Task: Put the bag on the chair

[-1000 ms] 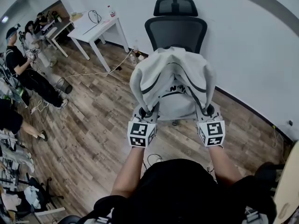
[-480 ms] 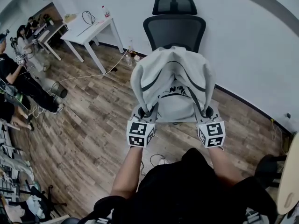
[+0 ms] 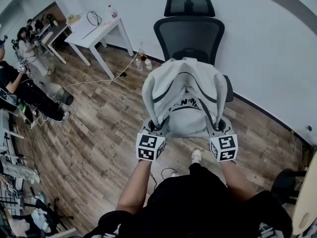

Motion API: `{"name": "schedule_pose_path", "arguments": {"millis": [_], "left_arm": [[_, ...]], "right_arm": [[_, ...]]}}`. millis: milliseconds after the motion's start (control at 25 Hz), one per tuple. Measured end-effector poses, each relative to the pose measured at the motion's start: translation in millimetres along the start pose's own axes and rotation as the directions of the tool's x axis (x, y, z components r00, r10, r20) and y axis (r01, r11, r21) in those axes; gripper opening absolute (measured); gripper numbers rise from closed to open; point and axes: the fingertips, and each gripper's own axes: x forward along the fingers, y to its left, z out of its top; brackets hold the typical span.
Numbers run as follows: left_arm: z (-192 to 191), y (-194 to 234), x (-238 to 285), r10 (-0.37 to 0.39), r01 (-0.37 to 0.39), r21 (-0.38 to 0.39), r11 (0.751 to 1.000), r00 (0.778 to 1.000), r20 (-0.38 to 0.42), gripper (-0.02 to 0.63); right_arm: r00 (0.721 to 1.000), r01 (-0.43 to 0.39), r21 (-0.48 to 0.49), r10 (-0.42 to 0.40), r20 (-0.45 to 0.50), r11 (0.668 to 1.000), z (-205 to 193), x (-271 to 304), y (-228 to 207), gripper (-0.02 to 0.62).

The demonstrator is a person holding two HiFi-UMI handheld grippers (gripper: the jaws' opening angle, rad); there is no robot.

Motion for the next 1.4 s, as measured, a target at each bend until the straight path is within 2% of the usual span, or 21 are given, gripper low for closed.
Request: {"name": "schedule_pose_path", "arguments": {"millis": [360,640,960,1400], "left_arm": [[6,8,68,0.019,-0.02,-0.015,1.0,0.998,-0.064,0.106],[5,-5,118,0.031,-0.034,-0.023,0.999,0.993,-0.111,0.106],[7,-8,150,0.039,-0.043,-0.027,0.999,0.99,-0.138,0.106],[25,8,188,0.032,-0.032,0.002,0.999,0.991,-0.132,0.106]], "right_arm": [[0.999,-0.035,0.038,0.036,-0.033,0.999,-12,51,-45,0.092],[0.995,-0.076,0.07,0.081,-0.058,0.995,-28,75,-88,0.092],[0.994,-0.102,0.089,0.106,-0.041,0.991,-31,96,-117,0.092],[0.996,-0.086,0.104,0.088,-0.018,0.991,-19,129,-143,0.092]]}}
